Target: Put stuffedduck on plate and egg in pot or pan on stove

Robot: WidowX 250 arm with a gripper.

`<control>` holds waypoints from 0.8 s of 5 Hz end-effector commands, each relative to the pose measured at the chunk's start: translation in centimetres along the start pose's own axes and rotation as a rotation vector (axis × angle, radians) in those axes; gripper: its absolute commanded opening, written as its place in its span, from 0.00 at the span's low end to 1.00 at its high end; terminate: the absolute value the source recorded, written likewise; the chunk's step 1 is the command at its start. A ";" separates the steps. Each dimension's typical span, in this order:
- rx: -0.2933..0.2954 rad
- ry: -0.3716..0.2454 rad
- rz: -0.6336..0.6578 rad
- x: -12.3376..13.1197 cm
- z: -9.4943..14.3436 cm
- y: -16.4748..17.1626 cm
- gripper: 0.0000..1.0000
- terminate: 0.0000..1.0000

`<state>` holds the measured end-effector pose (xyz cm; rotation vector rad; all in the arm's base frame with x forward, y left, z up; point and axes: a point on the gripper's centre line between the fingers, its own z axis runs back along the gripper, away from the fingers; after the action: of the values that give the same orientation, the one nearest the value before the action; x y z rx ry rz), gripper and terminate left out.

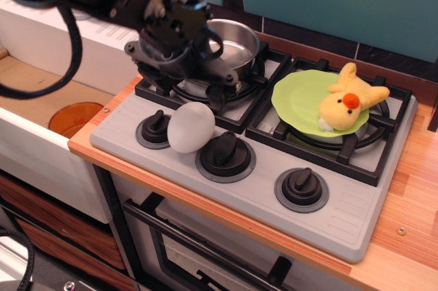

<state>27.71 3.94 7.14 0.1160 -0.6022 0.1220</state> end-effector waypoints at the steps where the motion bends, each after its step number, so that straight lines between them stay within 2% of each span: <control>1: 0.001 -0.034 0.015 0.1 -0.6 -0.2 1.00 0.00; 4: -0.015 -0.039 0.064 -2.8 -1.1 -1.6 1.00 0.00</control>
<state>25.50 2.43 3.73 0.0828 -0.6339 0.1877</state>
